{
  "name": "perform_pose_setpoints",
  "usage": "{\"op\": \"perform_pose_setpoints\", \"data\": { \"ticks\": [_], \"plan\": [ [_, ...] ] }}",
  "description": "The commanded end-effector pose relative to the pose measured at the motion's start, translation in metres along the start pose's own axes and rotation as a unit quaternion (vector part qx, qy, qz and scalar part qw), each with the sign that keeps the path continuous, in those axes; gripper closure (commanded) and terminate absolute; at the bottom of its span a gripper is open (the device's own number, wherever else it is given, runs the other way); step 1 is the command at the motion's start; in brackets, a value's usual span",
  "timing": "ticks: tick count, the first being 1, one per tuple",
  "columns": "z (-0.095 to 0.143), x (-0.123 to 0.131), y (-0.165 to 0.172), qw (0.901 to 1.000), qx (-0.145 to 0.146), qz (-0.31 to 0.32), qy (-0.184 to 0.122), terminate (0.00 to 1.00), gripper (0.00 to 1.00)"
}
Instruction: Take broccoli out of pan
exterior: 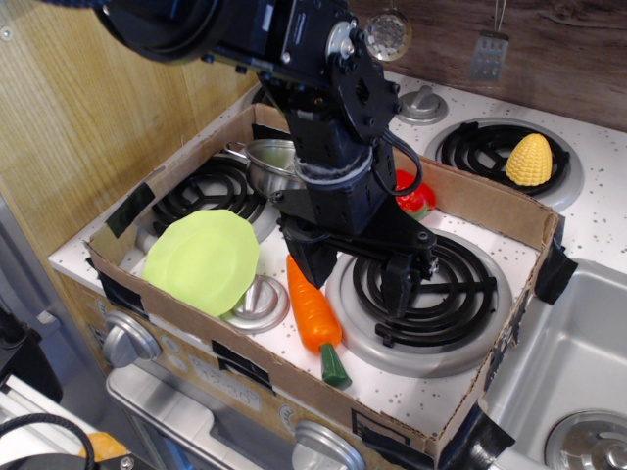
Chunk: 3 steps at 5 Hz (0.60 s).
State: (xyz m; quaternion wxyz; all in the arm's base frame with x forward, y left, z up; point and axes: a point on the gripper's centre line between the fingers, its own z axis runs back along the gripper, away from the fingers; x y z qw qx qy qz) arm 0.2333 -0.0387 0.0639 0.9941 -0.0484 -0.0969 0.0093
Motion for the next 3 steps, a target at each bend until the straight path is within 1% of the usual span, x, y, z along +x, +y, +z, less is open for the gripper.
{"op": "perform_pose_setpoints", "data": {
  "ticks": [1,2,3],
  "plan": [
    [0.0,0.0,0.0,1.0,0.0,0.0,0.0,0.0,0.0],
    [0.036,0.03,0.016,0.9972,0.056,-0.051,0.001,0.0,0.0],
    [0.067,0.058,0.025,0.9953,0.077,-0.052,0.029,0.0,0.0]
  ]
}}
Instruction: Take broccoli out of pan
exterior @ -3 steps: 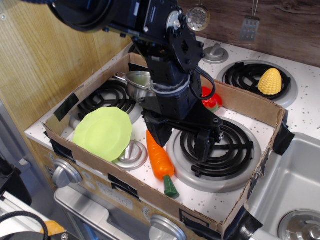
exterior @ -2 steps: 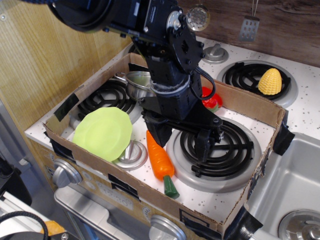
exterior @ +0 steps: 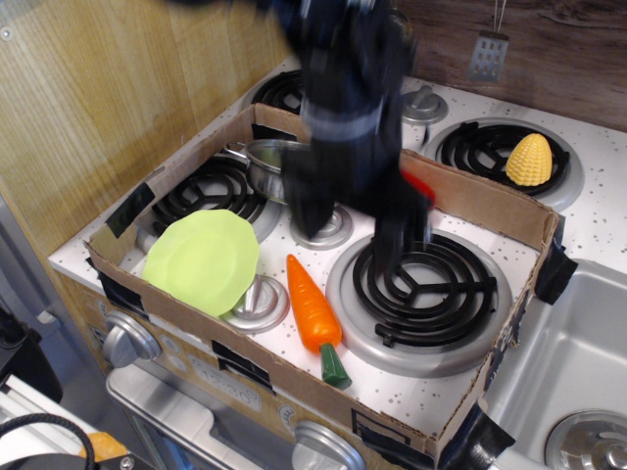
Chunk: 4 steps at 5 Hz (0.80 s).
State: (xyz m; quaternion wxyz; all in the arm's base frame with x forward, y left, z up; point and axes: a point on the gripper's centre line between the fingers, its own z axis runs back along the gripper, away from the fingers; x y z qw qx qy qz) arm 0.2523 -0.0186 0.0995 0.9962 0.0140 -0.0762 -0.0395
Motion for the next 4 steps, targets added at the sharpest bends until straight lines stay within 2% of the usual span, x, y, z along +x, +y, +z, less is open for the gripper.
{"op": "perform_pose_setpoints", "data": {
  "ticks": [1,3,4],
  "plan": [
    [0.036,0.042,0.034,0.9998,0.017,-0.012,0.002,0.0,0.0],
    [0.011,0.063,0.074,0.9983,0.018,-0.039,-0.039,0.0,0.0],
    [0.0,0.085,0.093,0.9961,0.017,-0.065,-0.057,0.0,0.0]
  ]
}}
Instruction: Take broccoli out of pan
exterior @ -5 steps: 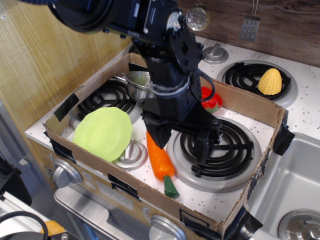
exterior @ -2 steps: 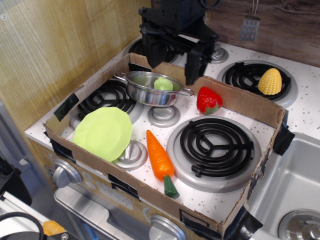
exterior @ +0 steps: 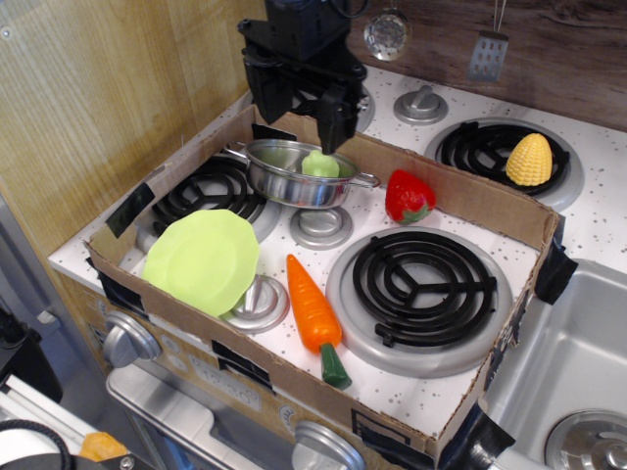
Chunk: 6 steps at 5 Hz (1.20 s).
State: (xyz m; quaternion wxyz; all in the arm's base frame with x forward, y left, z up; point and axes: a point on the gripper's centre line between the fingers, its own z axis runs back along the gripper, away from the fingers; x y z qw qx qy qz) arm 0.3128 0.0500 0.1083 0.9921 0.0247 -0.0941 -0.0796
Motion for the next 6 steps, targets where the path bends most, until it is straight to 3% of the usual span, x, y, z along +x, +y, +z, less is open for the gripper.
{"op": "perform_pose_setpoints", "data": {
  "ticks": [1,2,5,6],
  "plan": [
    [-0.005,0.041,0.032,0.9983,0.012,-0.043,-0.037,0.0,0.0],
    [-0.018,0.046,0.037,0.9981,0.002,-0.045,-0.043,0.0,0.0],
    [-0.053,0.034,0.032,0.9973,0.011,0.038,-0.062,0.0,0.0],
    [-0.064,0.033,0.032,0.9971,0.001,0.041,-0.064,0.0,0.0]
  ]
}}
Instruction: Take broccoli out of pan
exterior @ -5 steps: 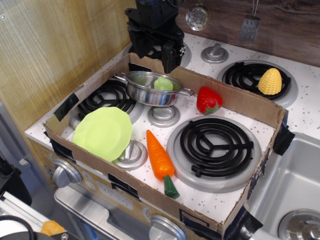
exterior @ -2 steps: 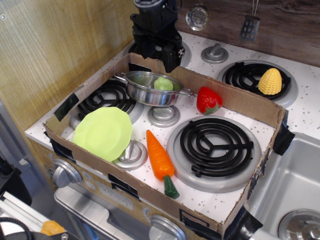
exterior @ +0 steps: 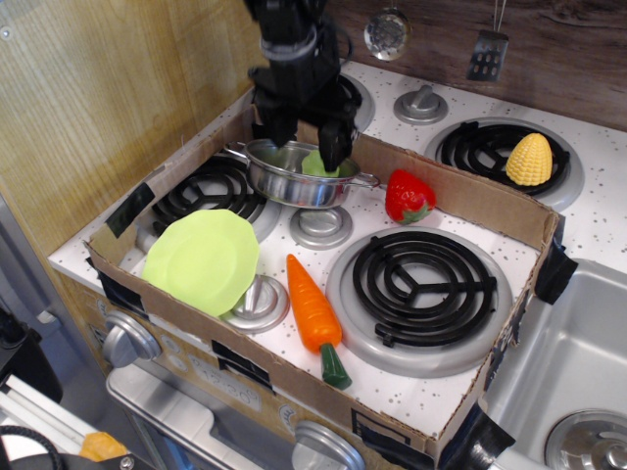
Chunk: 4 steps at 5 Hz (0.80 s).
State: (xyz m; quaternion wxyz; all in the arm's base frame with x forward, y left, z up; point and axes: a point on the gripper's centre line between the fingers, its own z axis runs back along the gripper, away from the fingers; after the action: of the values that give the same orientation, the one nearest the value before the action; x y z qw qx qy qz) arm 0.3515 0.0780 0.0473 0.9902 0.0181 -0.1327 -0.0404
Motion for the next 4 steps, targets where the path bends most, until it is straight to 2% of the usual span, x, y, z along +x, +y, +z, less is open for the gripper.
{"op": "perform_pose_setpoints", "data": {
  "ticks": [1,4],
  "plan": [
    [-0.008,0.011,0.001,0.9995,-0.006,-0.001,-0.031,0.0,0.0],
    [-0.023,0.003,0.0,0.9986,-0.013,0.008,-0.05,0.0,0.0]
  ]
}}
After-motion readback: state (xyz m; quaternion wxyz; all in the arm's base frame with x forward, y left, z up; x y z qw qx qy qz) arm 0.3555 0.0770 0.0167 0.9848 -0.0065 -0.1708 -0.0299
